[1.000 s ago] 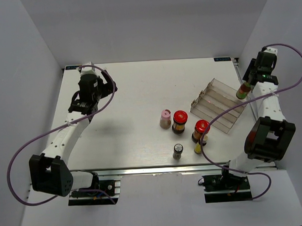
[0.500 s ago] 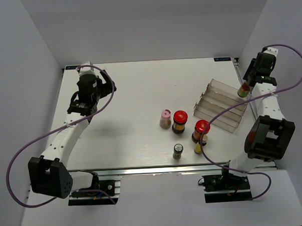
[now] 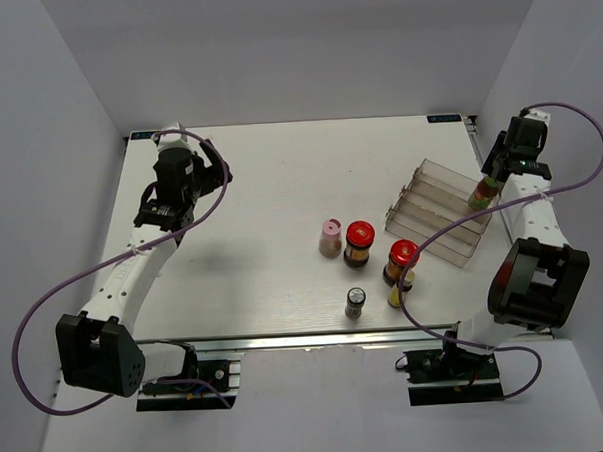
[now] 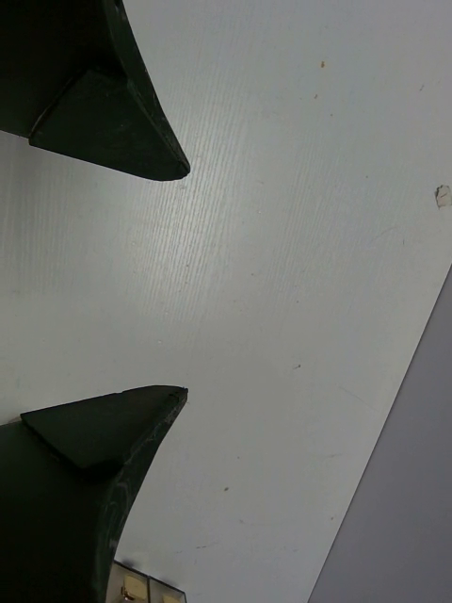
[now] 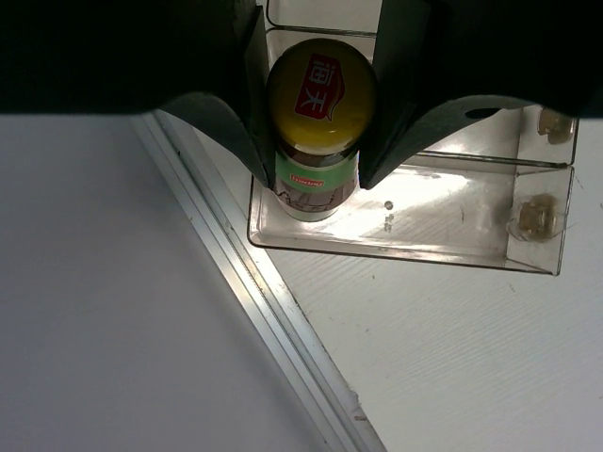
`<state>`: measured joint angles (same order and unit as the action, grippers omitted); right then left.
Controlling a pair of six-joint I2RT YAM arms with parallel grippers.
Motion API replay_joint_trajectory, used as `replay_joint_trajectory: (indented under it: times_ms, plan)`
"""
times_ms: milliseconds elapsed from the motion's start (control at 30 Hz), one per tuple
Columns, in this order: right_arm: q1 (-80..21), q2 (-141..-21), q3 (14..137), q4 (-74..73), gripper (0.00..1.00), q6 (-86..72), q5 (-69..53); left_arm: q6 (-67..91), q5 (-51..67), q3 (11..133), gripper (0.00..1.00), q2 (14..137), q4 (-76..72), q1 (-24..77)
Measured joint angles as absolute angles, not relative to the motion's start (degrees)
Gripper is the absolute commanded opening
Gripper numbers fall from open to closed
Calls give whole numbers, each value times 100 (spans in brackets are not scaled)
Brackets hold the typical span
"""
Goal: Organize the condiment bottles
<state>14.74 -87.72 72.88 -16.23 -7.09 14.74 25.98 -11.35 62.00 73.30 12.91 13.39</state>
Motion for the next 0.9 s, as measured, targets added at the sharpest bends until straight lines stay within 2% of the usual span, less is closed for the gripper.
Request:
replay_joint_trajectory:
  times_ms: [167, 267, 300, 433, 467, 500, 733, 767, 800, 900]
  plan:
    - [1490, -8899, 7284, -1621, 0, -722, 1468, 2600, -1135, 6202, 98, 7330, 1343, 1339]
    - [1492, -9065, 7284, -1621, 11, -753, 1474, 2604, -1140, 6202, 98, 7330, 1361, 1339]
    - [1494, -9118, 7284, -1632, 19, -762, 1476, 2606, -1140, 6202, 98, 7330, 1372, 1339]
    - [1494, -9166, 7284, -1612, 26, -825, 1487, 2617, -1168, 6202, 98, 7328, 1411, 1339]
    - [1494, -9168, 7284, -1612, 31, -840, 1490, 2620, -1179, 6202, 98, 7328, 1426, 1339]
    - [1494, -9168, 7284, -1614, 42, -851, 1487, 2622, -1192, 6202, 98, 7328, 1448, 1339]
    - [1494, -9166, 7360, -1634, 67, -913, 1485, 2644, -1288, 6198, 98, 7282, 1522, 1339]
    - [1494, -9166, 7411, -1667, 73, -893, 1481, 2646, -1288, 6198, 98, 7258, 1529, 1339]
    - [1494, -9159, 7459, -1669, 87, -886, 1476, 2650, -1288, 6198, 98, 7231, 1533, 1339]
    - [1494, -9013, 7537, -1686, 89, -840, 1347, 2670, -1288, 6169, 98, 7140, 1522, 1339]
